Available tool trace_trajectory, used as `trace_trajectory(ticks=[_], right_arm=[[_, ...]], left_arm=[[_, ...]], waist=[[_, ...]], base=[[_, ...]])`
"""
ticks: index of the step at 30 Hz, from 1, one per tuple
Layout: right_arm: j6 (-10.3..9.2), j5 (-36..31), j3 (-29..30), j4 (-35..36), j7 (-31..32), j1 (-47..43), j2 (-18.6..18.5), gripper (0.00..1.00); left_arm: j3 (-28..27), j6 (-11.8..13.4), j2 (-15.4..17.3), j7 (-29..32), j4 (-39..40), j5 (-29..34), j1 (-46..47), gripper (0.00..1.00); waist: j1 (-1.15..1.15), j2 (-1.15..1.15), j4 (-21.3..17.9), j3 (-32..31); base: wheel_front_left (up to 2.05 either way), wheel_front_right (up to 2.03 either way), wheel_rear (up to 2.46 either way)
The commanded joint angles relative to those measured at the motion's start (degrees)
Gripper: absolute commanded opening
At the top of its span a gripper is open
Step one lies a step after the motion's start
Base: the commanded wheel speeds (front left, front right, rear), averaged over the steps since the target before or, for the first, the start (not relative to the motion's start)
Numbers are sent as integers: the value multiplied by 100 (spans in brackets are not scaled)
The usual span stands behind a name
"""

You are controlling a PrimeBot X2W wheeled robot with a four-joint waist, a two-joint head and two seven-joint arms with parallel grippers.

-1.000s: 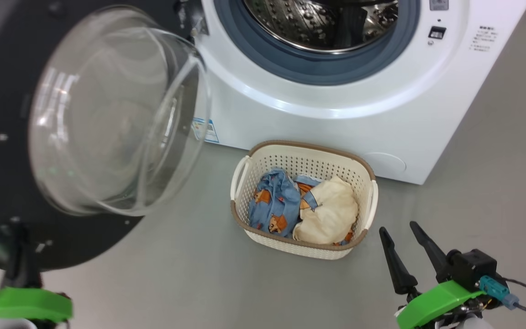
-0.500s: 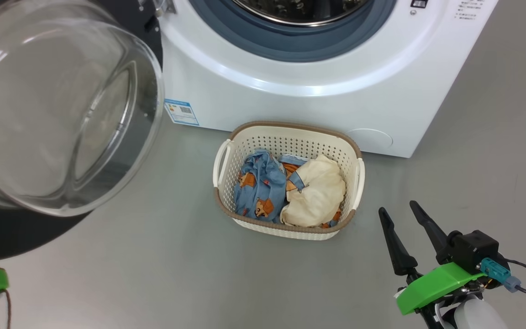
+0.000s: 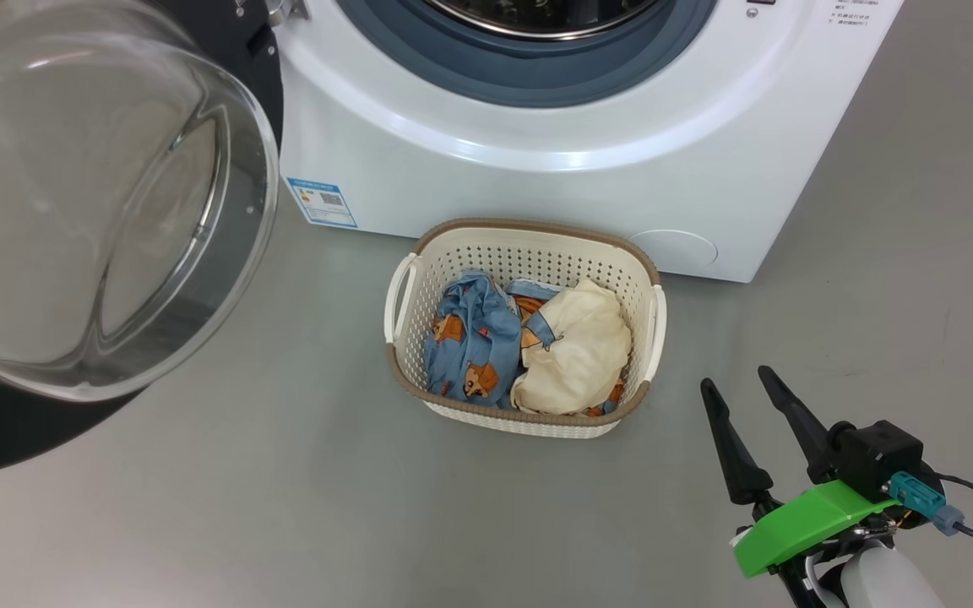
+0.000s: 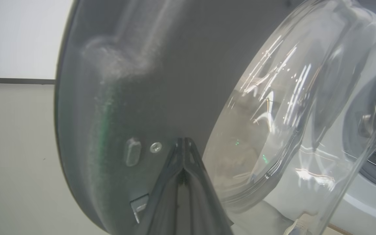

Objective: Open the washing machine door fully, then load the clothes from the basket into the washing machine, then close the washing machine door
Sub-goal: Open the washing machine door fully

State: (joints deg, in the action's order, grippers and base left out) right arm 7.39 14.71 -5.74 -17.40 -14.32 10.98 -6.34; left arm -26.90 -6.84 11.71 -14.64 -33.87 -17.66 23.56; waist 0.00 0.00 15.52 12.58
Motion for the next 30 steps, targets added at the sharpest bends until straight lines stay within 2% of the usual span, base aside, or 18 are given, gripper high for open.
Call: trace_trajectory(ticks=[1,9,15,26,27,28,30], right_arm=[[10,11,-138,116,-68,150,2,100],[10,31,-83,107,-68,96,51,100],[10,26,-51,144,-68,40,90,100],[10,-9,-41,285,-68,-63,149,100],[10,-12,-58,305,-68,-82,159,100],[10,-17,-78,327,-68,-95,167,100],[10,-28,-115,370,-68,-114,183,100]], left_arm=[[-203,-8,326,-36,182,69,178,0],[-123,-58,-28,-36,868,257,-113,0],[426,-63,-313,-36,1536,311,-495,0],[1282,-64,-634,-36,2514,193,-1229,0],[1353,-64,-651,-36,2554,201,-1304,24],[1411,-64,-671,-36,2594,202,-1372,39],[1543,-64,-696,-36,2613,180,-1513,89]], waist=[[0,0,-2,-3],[0,0,-57,-131],[0,0,-113,-216],[0,0,-409,-430],[0,0,-447,-453],[0,0,-486,-478],[0,0,-574,-535]], base=[[0,0,0],[0,0,0],[0,0,0],[0,0,0],[0,0,0],[0,0,0],[0,0,0]])
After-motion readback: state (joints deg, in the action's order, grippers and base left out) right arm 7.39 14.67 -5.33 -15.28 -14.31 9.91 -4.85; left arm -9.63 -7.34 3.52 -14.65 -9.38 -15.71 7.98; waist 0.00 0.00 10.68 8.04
